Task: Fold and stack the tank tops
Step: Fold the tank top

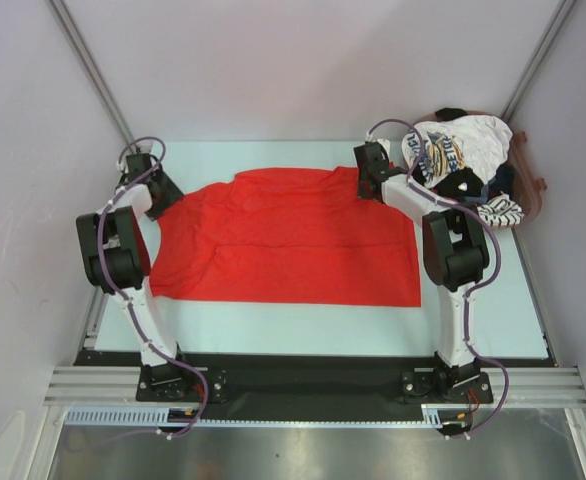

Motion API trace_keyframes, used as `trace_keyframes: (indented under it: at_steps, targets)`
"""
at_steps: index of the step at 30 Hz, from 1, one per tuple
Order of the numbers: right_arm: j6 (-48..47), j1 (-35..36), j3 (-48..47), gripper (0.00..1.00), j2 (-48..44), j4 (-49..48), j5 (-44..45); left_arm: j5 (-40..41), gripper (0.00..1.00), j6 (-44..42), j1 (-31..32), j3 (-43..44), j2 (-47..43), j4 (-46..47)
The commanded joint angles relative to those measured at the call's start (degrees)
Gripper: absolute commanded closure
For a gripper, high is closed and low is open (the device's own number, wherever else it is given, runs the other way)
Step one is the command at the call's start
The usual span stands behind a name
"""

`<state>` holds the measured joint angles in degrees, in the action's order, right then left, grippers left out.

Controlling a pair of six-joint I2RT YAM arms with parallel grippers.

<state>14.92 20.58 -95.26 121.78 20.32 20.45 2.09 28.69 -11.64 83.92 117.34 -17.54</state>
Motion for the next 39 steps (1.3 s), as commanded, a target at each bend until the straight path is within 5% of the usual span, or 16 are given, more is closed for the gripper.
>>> trace_keyframes:
  at_steps: [1,14,27,30,31,34,39]
  targets:
    - [0.2,0.08,1.04,0.67,-4.88,-3.0,-0.93,-3.23,0.29,1.81,-1.45,1.07,-1.5,2.69]
    - [0.46,-0.36,5.96,0.67,-9.1,-7.39,-3.92,-4.2,0.27,2.52,-7.43,3.35,0.96,3.93]
    - [1.96,-1.68,8.34,0.66,-11.12,-8.63,-7.35,-11.31,0.36,3.65,-7.96,3.8,5.88,3.74]
    - [2.22,-2.03,8.95,0.66,-11.56,-8.89,-7.44,-12.72,0.55,4.01,-7.96,3.97,6.76,4.8]
    - [2.31,-2.03,9.39,0.66,-11.65,-9.06,-7.44,-12.64,0.73,4.1,-7.96,4.14,6.94,4.88]
    - [2.57,-2.56,9.57,0.66,-11.47,-9.24,-7.97,-12.9,1.0,4.01,-8.14,4.06,7.03,5.15]
    - [2.66,-2.65,9.57,0.67,-10.86,-9.42,-7.79,-12.55,1.0,5.15,-10.59,-0.15,3.78,7.96]
